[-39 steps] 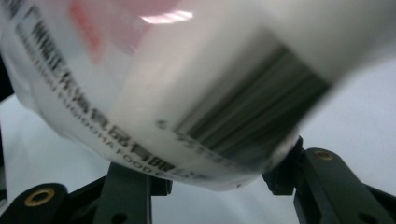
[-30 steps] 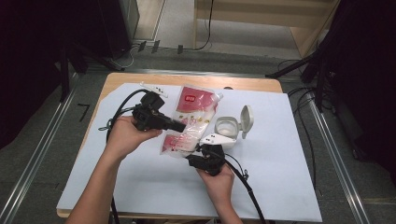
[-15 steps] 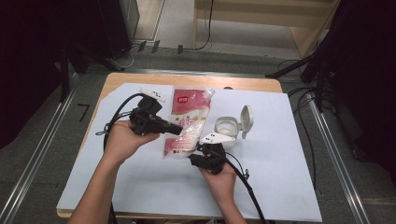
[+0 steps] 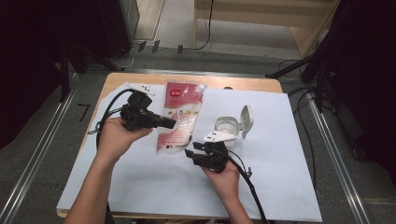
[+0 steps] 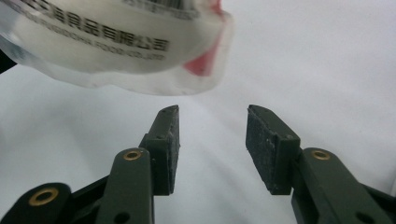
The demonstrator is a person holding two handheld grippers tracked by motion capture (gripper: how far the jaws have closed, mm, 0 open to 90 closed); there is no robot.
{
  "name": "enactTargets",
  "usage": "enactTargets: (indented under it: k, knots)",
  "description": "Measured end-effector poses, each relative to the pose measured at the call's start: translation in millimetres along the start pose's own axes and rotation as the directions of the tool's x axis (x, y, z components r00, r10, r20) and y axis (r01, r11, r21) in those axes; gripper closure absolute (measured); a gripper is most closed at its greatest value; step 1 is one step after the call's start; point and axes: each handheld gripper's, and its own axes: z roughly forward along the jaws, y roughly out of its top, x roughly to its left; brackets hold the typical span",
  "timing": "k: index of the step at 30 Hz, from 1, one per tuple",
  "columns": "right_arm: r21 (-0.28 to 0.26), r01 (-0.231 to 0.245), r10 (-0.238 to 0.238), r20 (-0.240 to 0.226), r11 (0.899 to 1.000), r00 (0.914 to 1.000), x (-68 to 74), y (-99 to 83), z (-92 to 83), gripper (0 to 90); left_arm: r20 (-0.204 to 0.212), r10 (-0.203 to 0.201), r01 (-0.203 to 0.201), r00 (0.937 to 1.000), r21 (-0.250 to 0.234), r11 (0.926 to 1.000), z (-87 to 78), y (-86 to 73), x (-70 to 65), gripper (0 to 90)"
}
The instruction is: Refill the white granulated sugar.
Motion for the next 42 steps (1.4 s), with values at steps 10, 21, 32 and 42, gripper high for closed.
enactTargets:
  k: [10, 21, 32, 42]
  knots:
    - [-0.015, 0.027, -0.028, -0.045, 1.0, 0.9986, -5.8, 1.7, -3.3, 55.0, -0.077, 0.006, -0.006, 0.997, 0.009, 0.9999, 1.5, 1.3, 11.5, 90.0]
    - [-0.002, 0.032, -0.032, -0.105, 0.999, 0.9939, -16.5, 6.4, -14.8, 55.6, -0.094, -0.009, 0.01, 0.9955, 0.003, 1.0, 2.7, -2.7, 30.1, 90.0]
    - [0.002, 0.084, -0.084, -0.099, 0.996, 0.9915, -22.7, 9.9, -29.7, 53.5, -0.137, -0.034, 0.032, 0.99, -0.012, 0.9994, 1.2, -11.0, 53.2, 90.0]
    - [0.061, 0.142, -0.134, -0.118, 0.988, 0.9839, -27.9, 3.1, -39.1, 54.2, -0.152, -0.057, 0.053, 0.9867, -0.029, 0.9982, 9.6, -10.9, 70.7, 90.0]
